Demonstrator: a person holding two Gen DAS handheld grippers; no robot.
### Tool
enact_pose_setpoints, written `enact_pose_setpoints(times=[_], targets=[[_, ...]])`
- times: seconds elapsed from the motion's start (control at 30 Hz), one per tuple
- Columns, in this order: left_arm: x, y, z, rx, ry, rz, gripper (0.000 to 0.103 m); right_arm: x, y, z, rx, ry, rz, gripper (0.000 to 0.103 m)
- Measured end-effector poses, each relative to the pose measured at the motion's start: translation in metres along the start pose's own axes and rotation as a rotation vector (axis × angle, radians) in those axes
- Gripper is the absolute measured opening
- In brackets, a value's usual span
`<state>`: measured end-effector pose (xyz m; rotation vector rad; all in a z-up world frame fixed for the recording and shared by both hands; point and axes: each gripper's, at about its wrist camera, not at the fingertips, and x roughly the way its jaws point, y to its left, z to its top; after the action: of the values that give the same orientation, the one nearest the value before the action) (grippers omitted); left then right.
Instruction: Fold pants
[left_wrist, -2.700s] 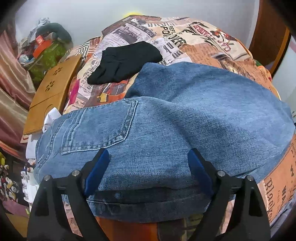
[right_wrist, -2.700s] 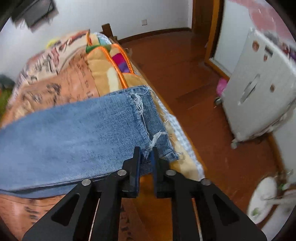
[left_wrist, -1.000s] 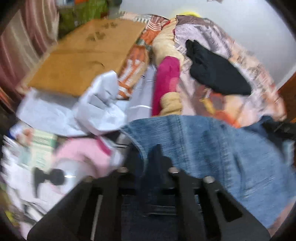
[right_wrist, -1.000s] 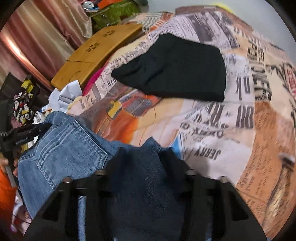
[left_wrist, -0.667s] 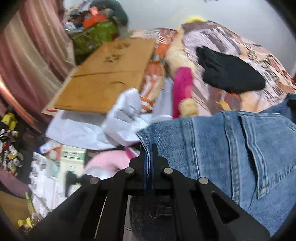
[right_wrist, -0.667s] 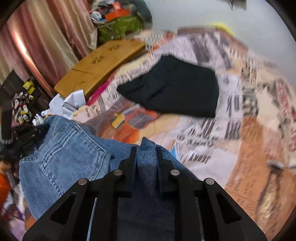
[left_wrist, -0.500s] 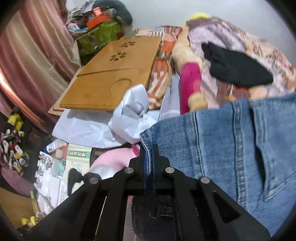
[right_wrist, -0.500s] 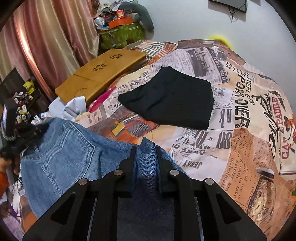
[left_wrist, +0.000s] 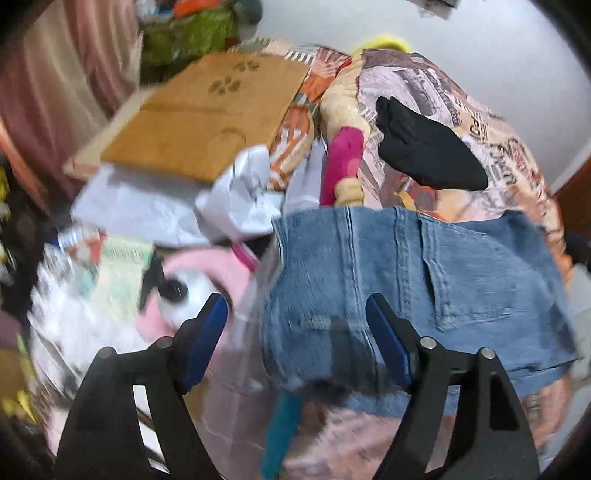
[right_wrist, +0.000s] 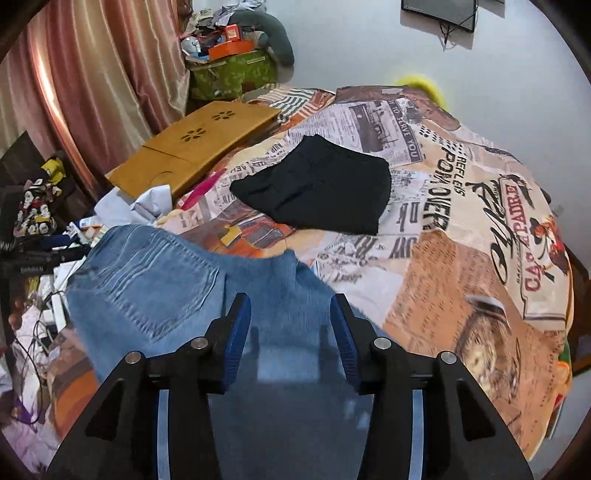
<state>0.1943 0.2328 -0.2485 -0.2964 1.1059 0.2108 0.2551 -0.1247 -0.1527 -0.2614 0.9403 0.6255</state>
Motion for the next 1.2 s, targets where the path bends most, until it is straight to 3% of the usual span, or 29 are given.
enact_pose_setpoints(times=[0.17,0.3,0.47,0.57,0.7,0.87,0.97,1.07,1.1,1.2], targets=[[0.007,0.010,-0.024,-0.181,0.103,-0.077,0.078,-0.012,0.001,-0.026,-0.001,0.000,0.002,0.041],[0.007,0.003,-0.038,-0.232,0.141,-0.131,0.078,-0.014,0.002,-0.051,-0.022,0.014,-0.013,0.041],[-0.003,-0.009,-0.041,-0.229,0.124,-0.123,0.078,-0.008,0.006,-0.081,-0.052,0.048,-0.018,0.041],[0.010,-0.002,-0.046,-0.295,0.188,-0.164,0.078,-0.002,0.005,-0.093,-0.032,0.066,0.004,0.041],[0.023,0.007,-0.056,-0.392,0.253,-0.229,0.078,-0.005,-0.002,-0.098,0.022,0.046,0.038,0.044],[0.025,0.012,-0.056,-0.457,0.248,-0.282,0.076,-0.004,-0.004,-0.101,0.041,0.033,0.053,0.045],[0.031,0.012,-0.048,-0.489,0.232,-0.321,0.067,-0.004,-0.004,-0.102,0.045,0.029,0.057,0.045],[0.036,0.002,-0.034,-0.469,0.194,-0.304,0.060,-0.005,-0.005,-0.104,0.050,0.026,0.061,0.046],[0.038,-0.003,-0.030,-0.444,0.185,-0.270,0.054,-0.005,-0.005,-0.104,0.050,0.026,0.062,0.046],[0.039,-0.017,-0.019,-0.340,0.130,-0.136,0.020,-0.006,-0.004,-0.104,0.053,0.024,0.065,0.046]])
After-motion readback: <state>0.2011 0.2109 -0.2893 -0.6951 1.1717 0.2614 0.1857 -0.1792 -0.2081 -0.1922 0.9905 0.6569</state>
